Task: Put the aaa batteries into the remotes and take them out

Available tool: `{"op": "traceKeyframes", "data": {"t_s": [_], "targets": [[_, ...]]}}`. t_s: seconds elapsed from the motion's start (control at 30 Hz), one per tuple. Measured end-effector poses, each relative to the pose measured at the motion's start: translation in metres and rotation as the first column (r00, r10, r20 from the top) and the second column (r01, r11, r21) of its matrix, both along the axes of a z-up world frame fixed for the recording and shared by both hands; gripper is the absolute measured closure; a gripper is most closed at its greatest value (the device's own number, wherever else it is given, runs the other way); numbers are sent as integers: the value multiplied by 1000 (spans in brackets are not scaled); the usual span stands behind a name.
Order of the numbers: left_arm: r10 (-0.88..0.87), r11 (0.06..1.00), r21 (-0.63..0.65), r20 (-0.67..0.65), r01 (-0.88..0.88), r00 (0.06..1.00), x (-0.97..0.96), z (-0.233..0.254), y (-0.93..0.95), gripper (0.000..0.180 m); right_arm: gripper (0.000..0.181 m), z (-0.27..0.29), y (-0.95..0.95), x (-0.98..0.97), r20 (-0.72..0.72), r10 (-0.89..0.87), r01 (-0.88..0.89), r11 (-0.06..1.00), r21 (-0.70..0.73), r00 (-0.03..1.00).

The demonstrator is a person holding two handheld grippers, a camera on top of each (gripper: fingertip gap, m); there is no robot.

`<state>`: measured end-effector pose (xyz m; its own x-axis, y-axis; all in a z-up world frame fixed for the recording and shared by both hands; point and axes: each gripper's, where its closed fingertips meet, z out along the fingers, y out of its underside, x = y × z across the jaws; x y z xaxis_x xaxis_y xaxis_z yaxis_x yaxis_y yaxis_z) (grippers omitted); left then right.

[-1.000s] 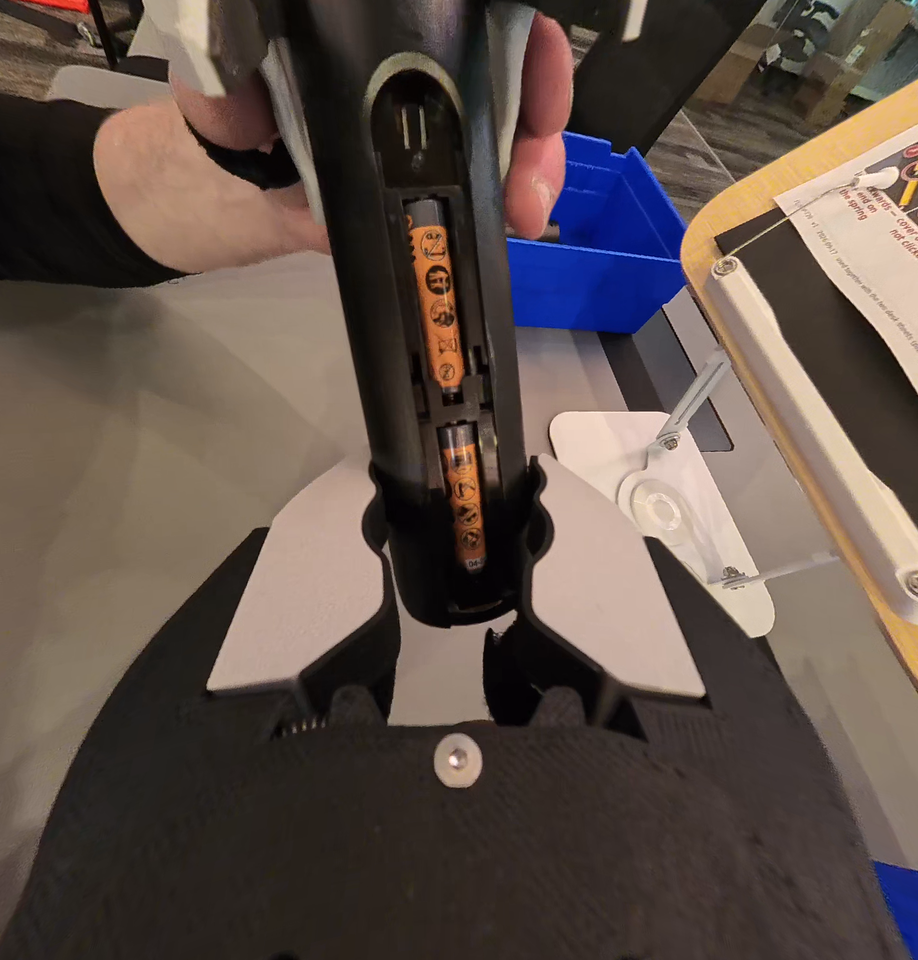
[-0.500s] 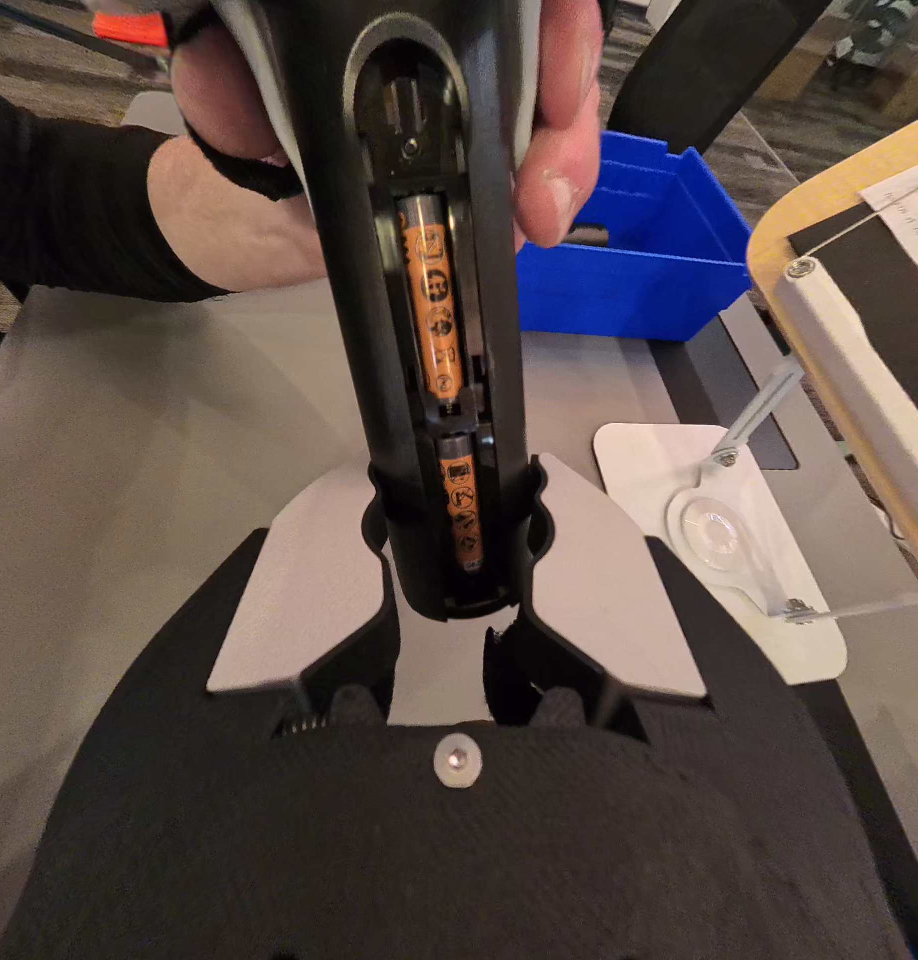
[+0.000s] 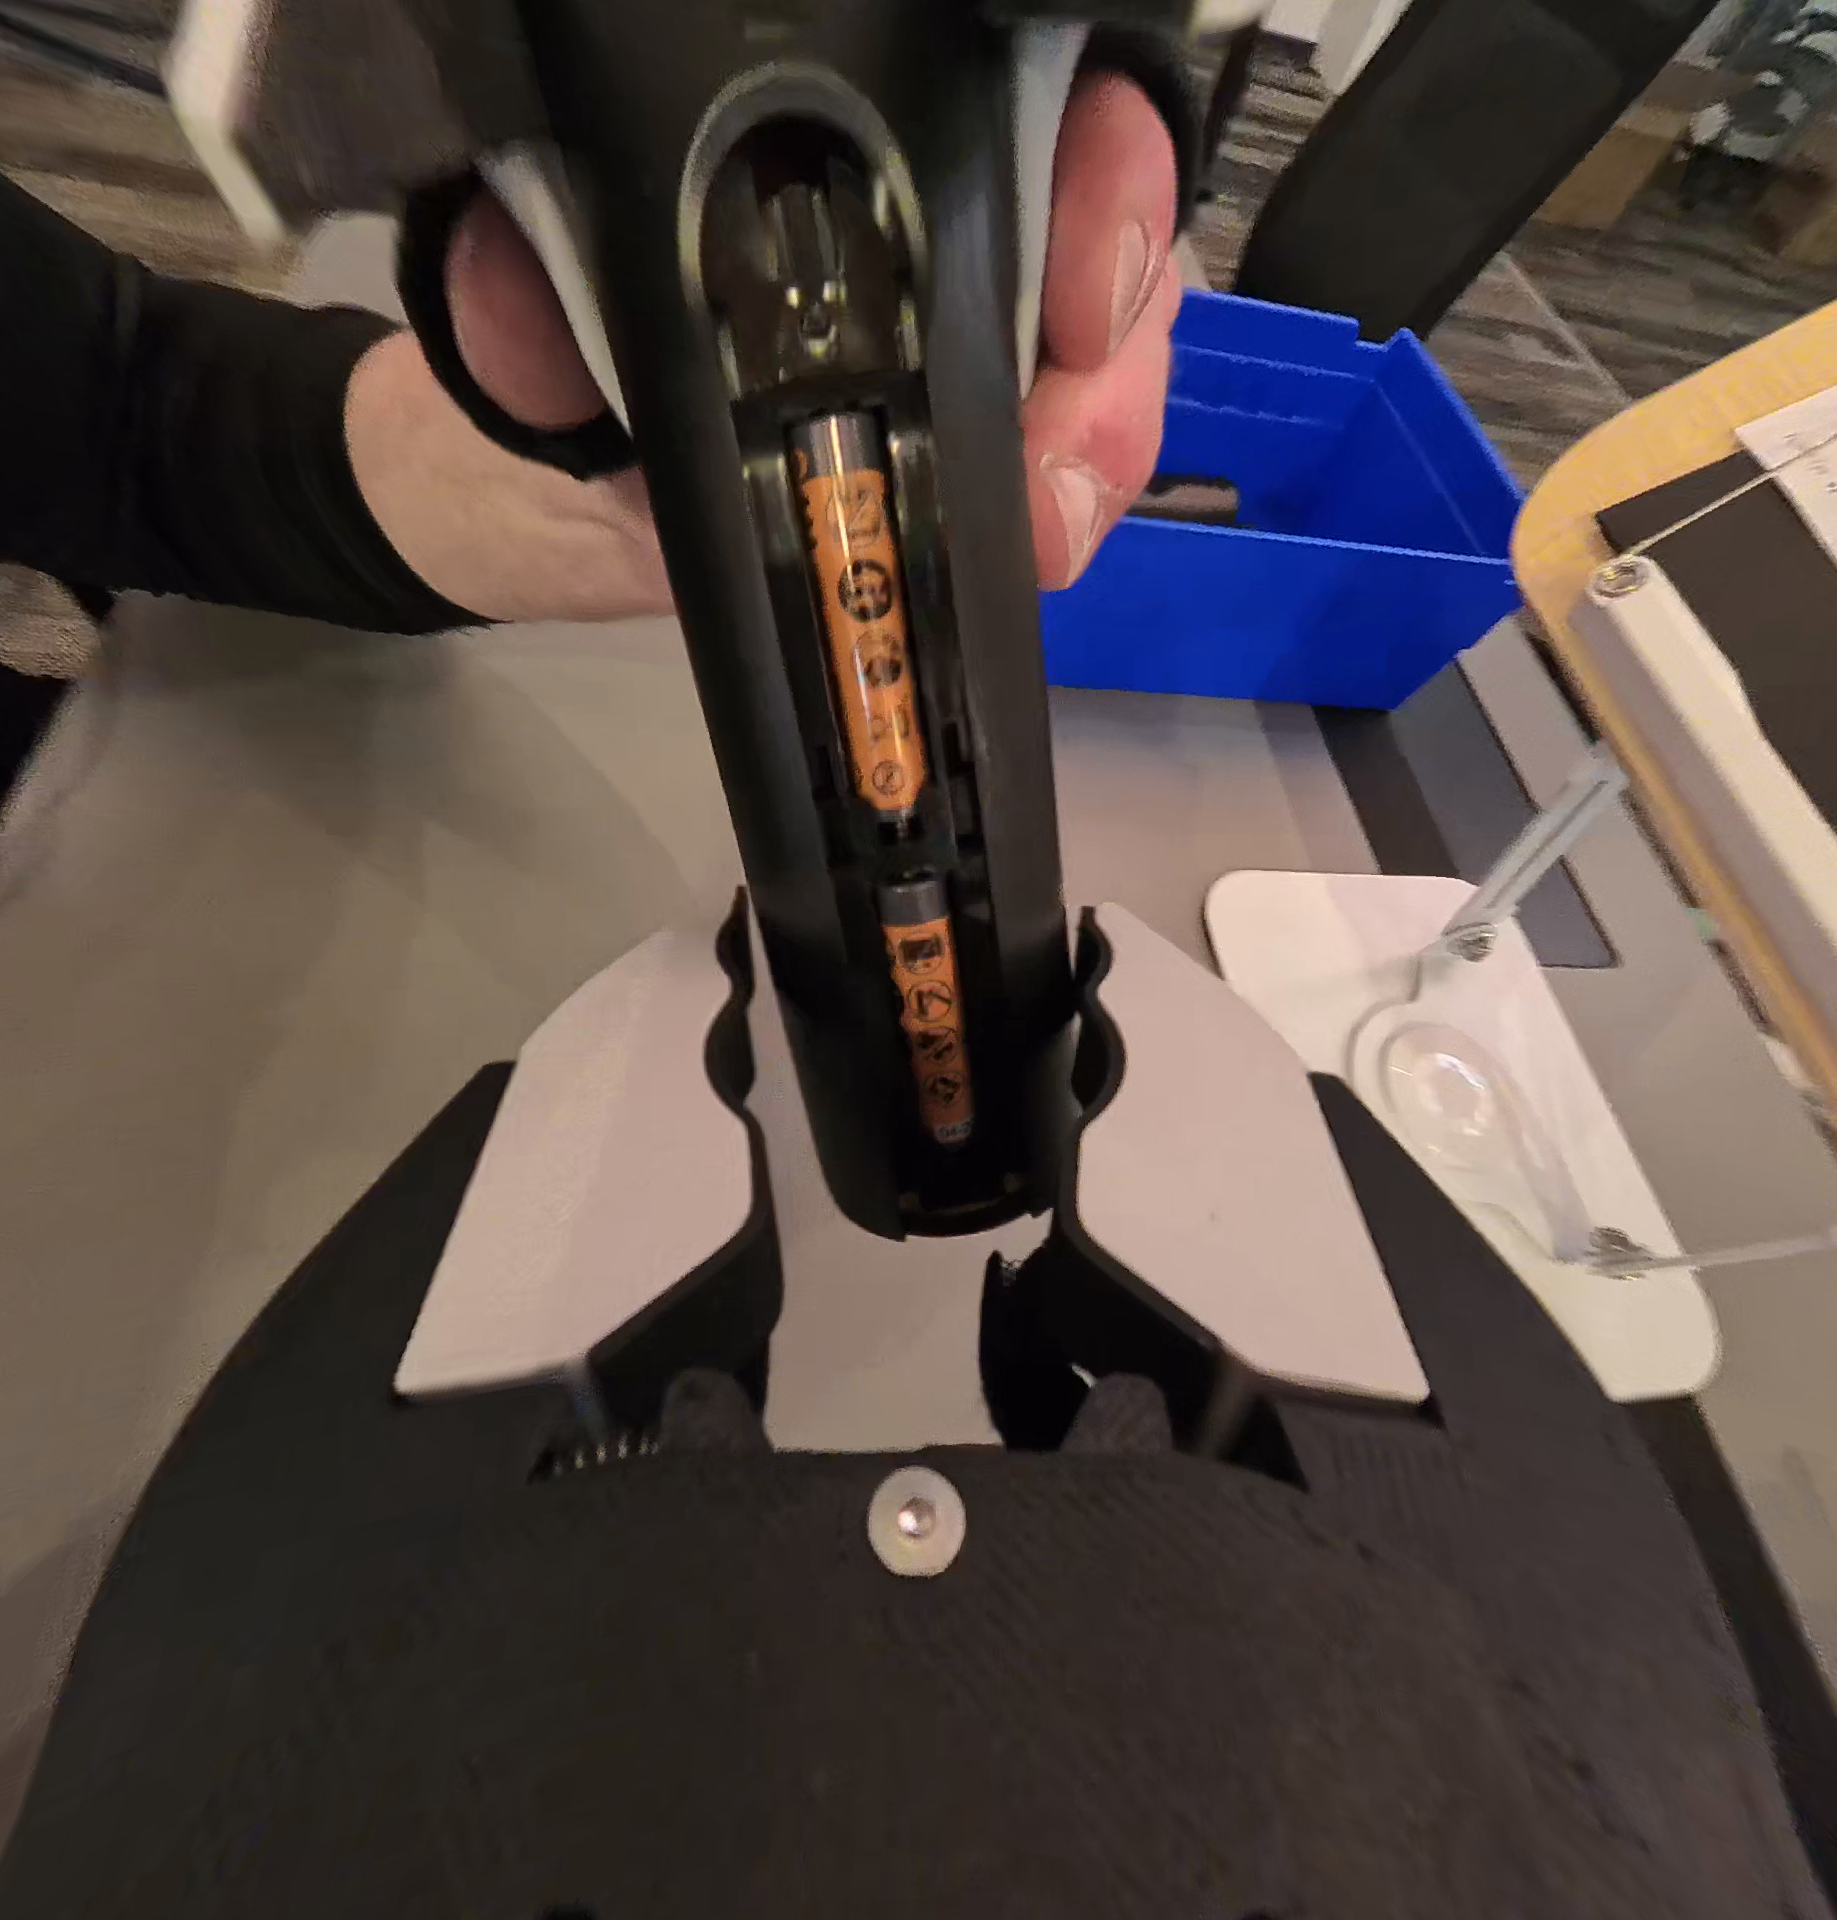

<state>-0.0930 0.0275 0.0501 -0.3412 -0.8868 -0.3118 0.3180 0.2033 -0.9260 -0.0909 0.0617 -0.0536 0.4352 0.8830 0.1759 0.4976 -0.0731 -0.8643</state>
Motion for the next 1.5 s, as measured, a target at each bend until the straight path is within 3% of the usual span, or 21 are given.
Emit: {"op": "traceKeyframes", "data": {"t_s": [0.2,0.33,0.67,1.23,1.27,1.3,1.43,1.47,1.5], "targets": [[2,994,110,-12,-1,1000,3,-5,-15,120,126,50,-13,5,-380,67,-111,989,-94,922],[-9,987,161,-38,15,999,3,-9,-23,120,125,59,-17,2,-488,87,-178,973,-144,868],[89,937,346,-89,-53,992,11,-23,-29,120,142,54,-20,-11,-567,100,-257,945,-204,818],[56,929,369,-59,-30,997,6,-17,-42,120,145,58,-27,-24,-646,176,-339,931,-136,743],[65,928,369,-57,-40,996,7,-17,-41,121,155,59,-27,-23,-647,178,-329,937,-118,741],[86,921,385,-58,-58,995,9,-19,-39,121,181,59,-28,-22,-639,187,-318,943,-95,746],[51,938,344,-29,-38,998,1,-10,-37,120,181,64,-41,-35,-630,247,-369,927,-68,736],[64,935,352,-34,-48,997,1,-10,-34,120,177,65,-39,-34,-616,240,-344,937,-54,750],[59,942,332,-29,-46,998,0,-8,-33,120,161,64,-36,-31,-613,229,-333,941,-59,756]]}}
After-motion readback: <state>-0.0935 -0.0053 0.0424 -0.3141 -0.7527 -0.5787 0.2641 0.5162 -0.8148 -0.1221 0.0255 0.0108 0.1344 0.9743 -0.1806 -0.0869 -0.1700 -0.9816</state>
